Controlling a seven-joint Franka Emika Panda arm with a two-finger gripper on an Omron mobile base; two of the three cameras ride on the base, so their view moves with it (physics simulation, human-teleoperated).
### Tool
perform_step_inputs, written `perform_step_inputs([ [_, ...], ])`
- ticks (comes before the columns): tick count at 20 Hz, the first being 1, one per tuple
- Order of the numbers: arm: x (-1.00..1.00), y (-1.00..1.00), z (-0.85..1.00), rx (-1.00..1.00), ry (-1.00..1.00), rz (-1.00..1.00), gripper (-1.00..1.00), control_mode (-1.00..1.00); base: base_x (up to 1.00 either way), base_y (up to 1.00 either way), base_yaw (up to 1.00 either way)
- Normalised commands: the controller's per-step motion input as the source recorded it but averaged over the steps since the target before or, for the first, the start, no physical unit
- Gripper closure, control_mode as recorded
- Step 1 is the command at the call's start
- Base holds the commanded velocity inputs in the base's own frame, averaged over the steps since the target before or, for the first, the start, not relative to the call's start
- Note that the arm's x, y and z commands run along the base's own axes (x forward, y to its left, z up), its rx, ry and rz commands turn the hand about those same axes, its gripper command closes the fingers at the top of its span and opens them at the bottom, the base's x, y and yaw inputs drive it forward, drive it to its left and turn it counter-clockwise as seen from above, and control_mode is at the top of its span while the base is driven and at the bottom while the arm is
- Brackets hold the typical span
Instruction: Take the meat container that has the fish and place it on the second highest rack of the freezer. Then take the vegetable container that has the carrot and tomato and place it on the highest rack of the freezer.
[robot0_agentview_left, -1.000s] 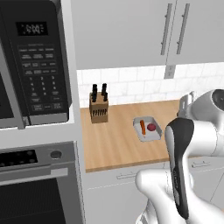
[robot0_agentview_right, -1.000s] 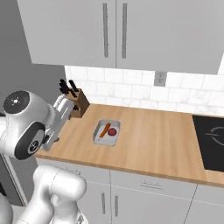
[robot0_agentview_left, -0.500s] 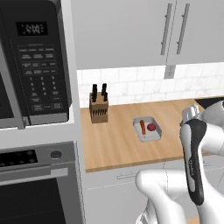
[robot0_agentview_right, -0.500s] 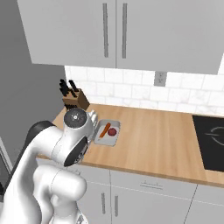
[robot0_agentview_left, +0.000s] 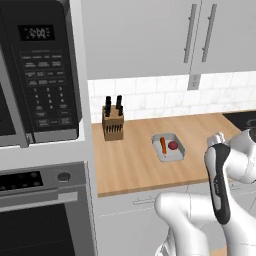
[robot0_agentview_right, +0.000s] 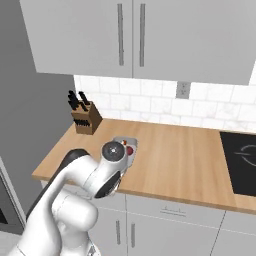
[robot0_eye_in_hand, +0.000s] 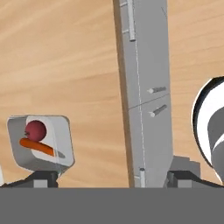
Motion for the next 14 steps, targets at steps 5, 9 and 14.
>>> perform_step_inputs([
  [5,0.64,-0.01,-0.01,0.0,0.0,0.21,-1.0,-1.0,0.0,0.0,0.0],
  [9,0.62,0.0,0.0,0.0,0.0,0.23,-1.0,-1.0,0.0,0.0,0.0],
  [14,0.52,0.0,-0.04,0.0,0.04,0.14,-1.0,-1.0,0.0,0.0,0.0],
])
